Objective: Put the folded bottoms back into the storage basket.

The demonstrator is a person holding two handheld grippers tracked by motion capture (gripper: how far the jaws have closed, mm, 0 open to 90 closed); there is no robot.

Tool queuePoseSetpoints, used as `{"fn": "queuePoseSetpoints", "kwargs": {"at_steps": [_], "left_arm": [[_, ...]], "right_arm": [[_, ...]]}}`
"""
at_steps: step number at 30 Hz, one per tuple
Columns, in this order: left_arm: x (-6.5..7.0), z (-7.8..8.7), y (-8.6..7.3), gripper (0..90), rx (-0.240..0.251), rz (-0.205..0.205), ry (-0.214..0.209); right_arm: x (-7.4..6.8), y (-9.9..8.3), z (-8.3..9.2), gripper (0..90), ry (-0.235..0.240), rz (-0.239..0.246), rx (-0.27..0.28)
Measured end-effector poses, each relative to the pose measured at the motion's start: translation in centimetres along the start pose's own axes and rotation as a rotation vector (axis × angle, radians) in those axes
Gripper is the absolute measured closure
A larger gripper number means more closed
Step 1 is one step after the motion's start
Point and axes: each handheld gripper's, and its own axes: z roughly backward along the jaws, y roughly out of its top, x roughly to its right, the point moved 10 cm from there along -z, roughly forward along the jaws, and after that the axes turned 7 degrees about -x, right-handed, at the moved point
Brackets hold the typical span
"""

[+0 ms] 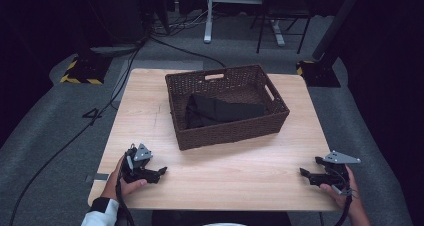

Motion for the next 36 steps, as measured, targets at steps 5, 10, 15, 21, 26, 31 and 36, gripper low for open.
{"fn": "queuePoseSetpoints", "kwargs": {"at_steps": [5, 10, 15, 21, 26, 31, 36], "left_arm": [[0.01, -0.04, 0.03, 12.4, -0.001, -0.002, -0.005], [-0.02, -0.05, 0.05, 12.2, -0.001, -0.005, -0.006], [-0.07, -0.03, 0.04, 12.2, -0.005, -0.01, -0.004], [-0.1, -0.07, 0.08, 11.9, -0.003, -0.011, -0.003], [-0.09, -0.09, 0.1, 11.9, -0.003, -0.011, -0.004], [-0.02, -0.14, 0.15, 11.9, 0.001, -0.003, -0.008], [-0.01, -0.17, 0.18, 11.9, 0.001, -0.001, -0.008]], "right_arm": [[0.01, 0.02, -0.02, 15.9, -0.001, -0.002, -0.001], [0.09, 0.03, -0.03, 15.9, -0.006, -0.009, 0.0], [0.1, 0.03, -0.03, 15.9, -0.006, -0.01, 0.0], [0.1, 0.03, -0.02, 15.9, -0.006, -0.01, -0.001], [0.13, 0.06, -0.05, 15.9, -0.004, -0.007, 0.0], [0.14, 0.06, -0.05, 15.9, -0.004, -0.007, 0.0], [0.14, 0.06, -0.05, 15.9, -0.004, -0.007, 0.0]]}}
